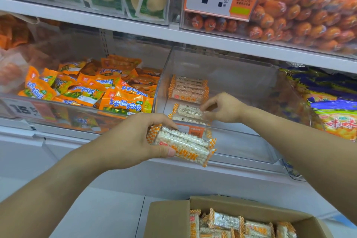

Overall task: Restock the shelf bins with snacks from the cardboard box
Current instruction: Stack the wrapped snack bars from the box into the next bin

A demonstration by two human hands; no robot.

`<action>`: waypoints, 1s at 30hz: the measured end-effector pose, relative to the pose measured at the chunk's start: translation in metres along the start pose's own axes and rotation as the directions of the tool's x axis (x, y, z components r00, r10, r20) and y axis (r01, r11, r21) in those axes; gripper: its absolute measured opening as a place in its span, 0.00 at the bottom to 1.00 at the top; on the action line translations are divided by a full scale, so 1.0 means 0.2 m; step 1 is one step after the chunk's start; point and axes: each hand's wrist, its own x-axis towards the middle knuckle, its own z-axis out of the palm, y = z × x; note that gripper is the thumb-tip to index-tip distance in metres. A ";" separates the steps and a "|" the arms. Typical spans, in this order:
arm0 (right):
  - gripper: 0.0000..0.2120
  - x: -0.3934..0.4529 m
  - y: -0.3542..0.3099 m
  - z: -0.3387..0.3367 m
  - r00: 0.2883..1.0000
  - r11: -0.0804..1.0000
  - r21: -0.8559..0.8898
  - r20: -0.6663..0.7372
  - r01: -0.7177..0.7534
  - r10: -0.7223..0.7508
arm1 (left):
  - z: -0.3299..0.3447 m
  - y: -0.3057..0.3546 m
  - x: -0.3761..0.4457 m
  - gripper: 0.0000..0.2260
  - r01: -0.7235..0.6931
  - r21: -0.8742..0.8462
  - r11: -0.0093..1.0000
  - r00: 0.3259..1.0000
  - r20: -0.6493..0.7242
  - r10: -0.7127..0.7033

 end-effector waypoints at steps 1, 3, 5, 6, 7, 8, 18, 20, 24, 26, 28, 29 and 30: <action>0.15 0.00 0.00 0.01 1.000 0.998 -0.059 0.012 0.000 0.001 | 0.00 0.00 0.00 0.17 0.004 -0.007 1.000 1.000 0.004 -0.004; 0.15 0.01 0.00 0.02 1.000 0.996 -0.091 0.005 0.020 -0.019 | 0.00 0.00 0.00 0.18 0.012 -0.013 1.000 1.000 0.006 -0.012; 0.12 0.01 0.00 0.01 0.999 0.999 -0.024 -0.038 0.034 -0.035 | -0.01 0.00 0.00 0.18 0.014 -0.015 1.000 1.000 -0.001 -0.014; 0.12 0.00 -0.01 0.00 0.998 0.997 0.068 -0.056 0.027 -0.023 | -0.01 0.00 -0.01 0.18 0.015 -0.017 1.000 1.000 -0.006 -0.015; 0.13 -0.01 -0.02 -0.01 0.998 0.985 0.172 -0.060 0.020 -0.010 | -0.01 -0.01 -0.01 0.17 0.017 -0.020 1.000 1.000 -0.009 -0.017; 0.15 -0.03 -0.03 -0.01 0.998 0.969 0.245 -0.054 0.031 -0.018 | -0.02 -0.01 -0.01 0.17 0.019 -0.023 1.000 1.000 -0.011 -0.019; 0.29 -0.04 -0.13 0.05 0.979 0.972 -0.148 0.122 0.181 -0.163 | -0.01 0.03 0.00 0.16 0.003 -0.020 1.000 1.000 -0.016 -0.003; 0.24 -0.02 -0.10 0.05 0.981 0.976 -0.131 0.110 0.173 -0.159 | -0.01 0.03 -0.01 0.16 0.009 -0.024 1.000 1.000 -0.023 -0.010; 0.21 0.01 -0.06 0.02 0.992 0.996 -0.011 0.091 0.085 -0.084 | -0.01 0.03 -0.02 0.17 0.020 -0.021 1.000 0.999 -0.024 -0.021; 0.23 0.02 -0.05 0.01 0.994 0.999 -0.031 0.104 0.031 -0.028 | -0.02 0.03 -0.02 0.17 0.029 -0.025 0.999 0.999 -0.018 -0.029; 0.24 0.04 -0.06 0.00 0.993 0.994 -0.105 0.119 0.014 -0.001 | -0.02 0.03 -0.01 0.17 0.034 -0.029 0.999 0.999 -0.008 -0.035; 0.25 0.04 -0.07 0.00 0.993 0.988 -0.151 0.121 0.019 -0.001 | -0.02 0.02 -0.01 0.16 0.037 -0.029 0.999 0.999 -0.005 -0.037; 0.26 0.05 -0.08 0.01 0.994 0.980 -0.198 0.111 0.035 -0.013 | -0.02 0.02 -0.01 0.16 0.039 -0.027 0.999 0.999 -0.003 -0.039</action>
